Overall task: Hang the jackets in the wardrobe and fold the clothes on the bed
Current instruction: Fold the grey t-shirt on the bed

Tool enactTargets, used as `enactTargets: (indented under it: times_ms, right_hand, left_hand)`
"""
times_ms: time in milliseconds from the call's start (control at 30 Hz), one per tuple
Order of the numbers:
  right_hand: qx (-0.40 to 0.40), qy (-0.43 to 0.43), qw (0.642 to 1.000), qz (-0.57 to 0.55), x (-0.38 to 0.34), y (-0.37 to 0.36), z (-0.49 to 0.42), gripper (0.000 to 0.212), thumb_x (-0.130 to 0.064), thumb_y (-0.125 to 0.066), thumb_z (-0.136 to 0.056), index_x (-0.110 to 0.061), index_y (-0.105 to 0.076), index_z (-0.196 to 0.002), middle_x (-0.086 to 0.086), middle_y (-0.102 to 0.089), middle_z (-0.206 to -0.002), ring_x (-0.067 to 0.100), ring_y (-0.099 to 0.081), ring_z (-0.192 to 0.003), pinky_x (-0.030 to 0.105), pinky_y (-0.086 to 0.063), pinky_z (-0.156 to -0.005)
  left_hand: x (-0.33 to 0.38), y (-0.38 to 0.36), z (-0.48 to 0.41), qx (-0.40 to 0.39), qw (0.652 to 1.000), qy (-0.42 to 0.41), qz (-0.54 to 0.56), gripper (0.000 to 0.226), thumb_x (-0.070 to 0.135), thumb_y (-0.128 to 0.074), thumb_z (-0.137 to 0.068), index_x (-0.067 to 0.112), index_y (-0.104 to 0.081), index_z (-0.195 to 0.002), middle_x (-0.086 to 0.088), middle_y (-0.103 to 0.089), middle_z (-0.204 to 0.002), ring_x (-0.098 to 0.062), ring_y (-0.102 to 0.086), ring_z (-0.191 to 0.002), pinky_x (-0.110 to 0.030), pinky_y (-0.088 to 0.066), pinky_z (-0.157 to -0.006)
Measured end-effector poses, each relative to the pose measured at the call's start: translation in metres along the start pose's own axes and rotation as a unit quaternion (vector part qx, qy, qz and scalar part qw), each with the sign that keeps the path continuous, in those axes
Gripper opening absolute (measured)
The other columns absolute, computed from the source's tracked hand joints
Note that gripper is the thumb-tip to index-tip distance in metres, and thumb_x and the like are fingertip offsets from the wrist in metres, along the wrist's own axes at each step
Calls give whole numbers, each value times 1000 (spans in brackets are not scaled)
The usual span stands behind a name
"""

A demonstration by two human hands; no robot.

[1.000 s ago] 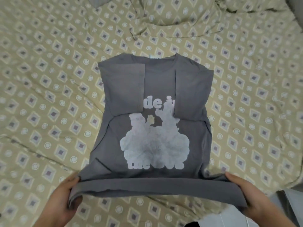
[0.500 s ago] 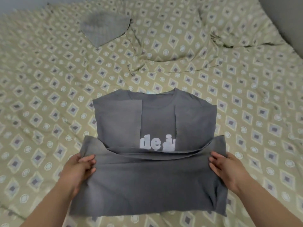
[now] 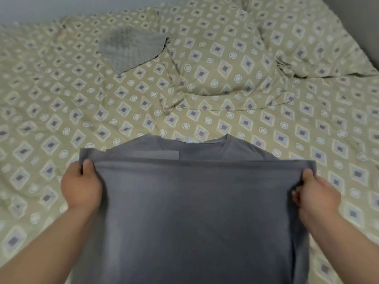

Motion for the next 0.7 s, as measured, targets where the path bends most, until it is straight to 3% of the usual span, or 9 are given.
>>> enactTargets:
  times_ms: [67,133,233,400,700]
  right_hand:
    - [1,99,987,130,-18,-24,-23,41,-38,-53,-92,-7,-55,-65,15,-59,-66,34,-60,-64,40,-49,-65]
    - [8,177,956,232,-34,-46,-44,43,-38,-47,-97,-5,-55,-70,19,-61,-78,40,-58,-81,41,-43,-77]
    - [8,253,925,284,-45,-79,-69,41,-36,-41,-101,-7,-56,-77,26,-64,-90,34,-50,-77,36,-36,-73]
    - [7,307,849,430,-13,-110,-88,49,-43,-24,-104,-6,-56,-109,24,-63,-102,43,-58,-94,40,-34,-72]
    - [18,284,840,461,-17,-113,-82,46,-39,-24,-104,-5,-56,-106,21,-64,-98,42,-58,-90,37,-33,-68]
  left_hand:
    - [12,-20,-22,-14,999,-28,-40,35,29,-39,-104,6,-45,-78,-12,-48,-79,-29,-43,-75,-39,-30,-70]
    - [21,-37,-47,-27,995,-48,-84,34,32,-35,-105,6,-46,-85,-20,-52,-88,-35,-47,-81,-41,-33,-74]
    - [27,-61,-77,-38,987,-79,-135,35,36,-32,-105,6,-47,-92,-29,-58,-103,-47,-54,-96,-46,-38,-79]
    - [12,-99,-88,-42,965,-86,-245,40,45,-25,-102,11,-47,-99,-26,-61,-104,-48,-57,-97,-45,-36,-75]
    - [14,-102,-87,-48,959,-65,-271,37,44,-24,-101,13,-42,-92,-26,-60,-100,-49,-58,-93,-45,-36,-73]
Point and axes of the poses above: each hand's wrist, its own z-axis away from the middle knuckle, its own y-axis out of the back of the hand, x = y × z, the point moved 2 cm from there along -z, towards the middle knuckle
